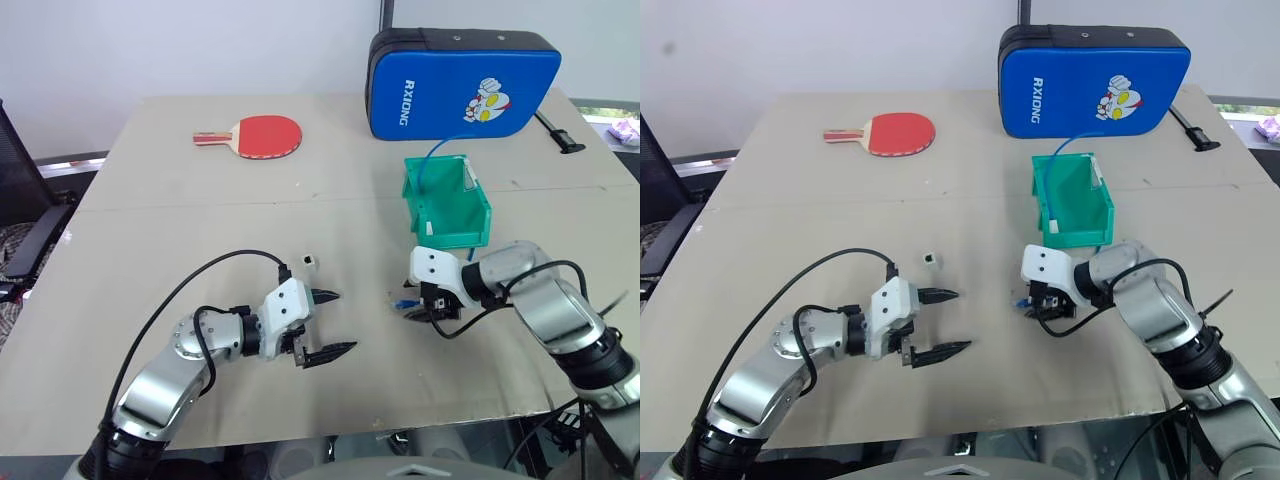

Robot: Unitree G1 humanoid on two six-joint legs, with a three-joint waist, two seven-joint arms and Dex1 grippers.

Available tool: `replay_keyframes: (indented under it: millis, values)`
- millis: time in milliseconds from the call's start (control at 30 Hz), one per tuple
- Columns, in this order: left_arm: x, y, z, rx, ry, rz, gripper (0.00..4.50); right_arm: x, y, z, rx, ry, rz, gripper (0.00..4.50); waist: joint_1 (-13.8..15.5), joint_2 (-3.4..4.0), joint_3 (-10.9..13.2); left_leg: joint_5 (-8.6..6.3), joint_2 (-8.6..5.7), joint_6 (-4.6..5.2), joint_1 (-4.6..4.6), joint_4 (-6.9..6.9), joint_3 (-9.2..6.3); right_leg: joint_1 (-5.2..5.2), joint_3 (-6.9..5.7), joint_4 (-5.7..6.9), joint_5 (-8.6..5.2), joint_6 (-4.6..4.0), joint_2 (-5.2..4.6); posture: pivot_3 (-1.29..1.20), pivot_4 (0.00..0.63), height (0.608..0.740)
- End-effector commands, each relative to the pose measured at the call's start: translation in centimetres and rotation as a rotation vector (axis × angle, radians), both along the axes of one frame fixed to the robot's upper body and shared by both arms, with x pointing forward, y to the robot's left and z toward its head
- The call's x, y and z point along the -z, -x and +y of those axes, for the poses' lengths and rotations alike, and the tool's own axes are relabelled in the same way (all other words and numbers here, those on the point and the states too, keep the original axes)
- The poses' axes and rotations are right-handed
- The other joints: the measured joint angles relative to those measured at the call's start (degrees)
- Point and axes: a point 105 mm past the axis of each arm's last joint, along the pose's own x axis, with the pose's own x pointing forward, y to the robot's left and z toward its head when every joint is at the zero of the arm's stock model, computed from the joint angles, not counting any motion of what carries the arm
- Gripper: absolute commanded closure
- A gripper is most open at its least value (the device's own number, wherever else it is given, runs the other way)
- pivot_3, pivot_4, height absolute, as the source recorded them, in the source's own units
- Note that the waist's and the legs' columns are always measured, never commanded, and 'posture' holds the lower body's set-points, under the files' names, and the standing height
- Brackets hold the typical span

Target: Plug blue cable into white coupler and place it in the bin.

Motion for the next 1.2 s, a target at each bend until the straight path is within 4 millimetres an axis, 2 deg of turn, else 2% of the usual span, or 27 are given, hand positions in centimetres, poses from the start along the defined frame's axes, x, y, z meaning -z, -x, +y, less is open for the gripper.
replay_keyframes:
  millis: [33, 133, 267, 367, 533, 633, 833, 867, 967, 1033, 1100, 1200]
  values:
    - [0.1, -0.6, -1.2, 0.043, -0.012, -0.013, 0.00, -2.6, 1.4, -1.7, 0.043, -0.120, -0.100, 0.25, -0.02, 0.00, 0.00, 0.00, 0.00, 0.00, -0.04, 0.01, -0.02, -0.02, -0.01, 0.00, 0.01, 0.02, 0.00, 0.00, 0.150, 0.740]
    - [0.3, -1.7, -2.2, 0.083, -0.032, -0.027, 0.00, -2.6, 2.9, -4.0, 0.155, -0.152, -0.157, 0.25, 1.00, -0.02, -0.02, -0.01, -0.21, 0.02, -0.26, 0.03, -0.32, -0.06, -0.18, -0.05, -0.09, 0.18, -0.10, 0.00, 0.150, 0.740]
    - [0.5, -3.6, -4.0, 0.132, -0.063, -0.040, 0.00, -1.9, 6.3, -7.6, 0.336, -0.127, -0.230, 0.25, 1.00, -0.03, -0.06, -0.01, -0.45, 0.03, -0.52, 0.13, -0.32, -0.29, -0.04, -0.01, -0.08, 0.21, -0.17, 0.00, 0.150, 0.740]
    - [0.4, -4.6, -5.0, 0.144, -0.067, -0.043, 0.00, -1.2, 8.3, -9.0, 0.437, -0.102, -0.246, 0.25, 1.60, 0.07, -0.13, 0.00, -0.55, 0.03, -0.56, 0.19, -0.58, -0.21, -0.28, 0.05, -0.11, 0.26, -0.13, 0.00, 0.150, 0.740]
    - [0.6, -5.4, -6.3, 0.178, -0.085, -0.054, 0.00, -0.5, 10.3, -9.6, 0.512, -0.076, -0.244, 0.25, -0.09, 0.06, -0.18, 0.01, -0.55, 0.03, -0.40, 0.24, -0.44, -0.11, 0.02, 0.05, -0.30, 0.35, -0.07, 0.00, 0.150, 0.740]
    - [0.5, -5.1, -7.4, 0.236, -0.091, -0.046, 1.34, -0.4, 10.9, -9.7, 0.547, -0.070, -0.246, 0.19, -0.13, 0.08, -0.20, 0.01, -0.53, 0.03, -0.30, 0.26, -0.49, -0.05, 0.05, 0.10, -0.32, 0.33, -0.06, 0.00, 0.150, 0.740]
    - [0.6, -5.0, -7.8, 0.309, -0.156, -0.060, 4.17, -0.4, 11.1, -9.7, 0.578, -0.068, -0.257, 0.19, 0.11, 0.09, -0.23, 0.01, -0.55, 0.03, -0.33, 0.26, -0.53, -0.06, 0.04, 0.10, -0.33, 0.32, -0.03, 0.00, 0.150, 0.740]
    - [0.6, -4.9, -7.8, 0.316, -0.159, -0.061, 4.45, -0.4, 11.1, -9.6, 0.584, -0.074, -0.254, 0.19, 0.22, 0.09, -0.23, 0.01, -0.56, 0.03, -0.34, 0.26, -0.53, -0.06, 0.04, 0.09, -0.33, 0.31, -0.03, 0.00, 0.150, 0.740]
    - [0.2, -4.7, -7.9, 0.334, -0.149, -0.068, 4.45, -0.2, 11.1, -9.3, 0.623, -0.107, -0.231, 0.19, 0.53, 0.09, -0.23, 0.01, -0.54, 0.03, -0.37, 0.26, -0.54, -0.06, 0.04, 0.06, -0.33, 0.30, -0.04, 0.00, 0.150, 0.740]
    - [-0.9, -4.6, -8.1, 0.323, -0.076, -0.026, 4.45, 0.1, 11.0, -8.7, 0.694, -0.192, -0.160, 0.19, 0.76, 0.09, -0.23, 0.01, -0.53, 0.03, -0.38, 0.26, -0.55, -0.07, 0.03, 0.06, -0.33, 0.30, -0.05, 0.00, 0.150, 0.740]
    - [-2.5, -3.8, -7.9, 0.336, 0.039, 0.118, 4.45, 0.2, 11.1, -7.2, 0.766, -0.358, -0.033, 0.19, 0.77, 0.08, -0.22, 0.01, -0.47, 0.03, -0.43, 0.26, -0.61, -0.10, -0.02, 0.07, -0.33, 0.30, -0.05, 0.00, 0.150, 0.740]
    - [-5.4, -2.7, -7.3, 0.387, 0.203, 0.322, 4.45, -0.8, 10.9, -5.0, 0.785, -0.592, 0.094, 0.19, 0.66, 0.12, -0.24, 0.01, -0.34, 0.03, -0.45, 0.27, -0.65, -0.12, -0.09, 0.09, -0.33, 0.29, -0.06, 0.00, 0.150, 0.740]
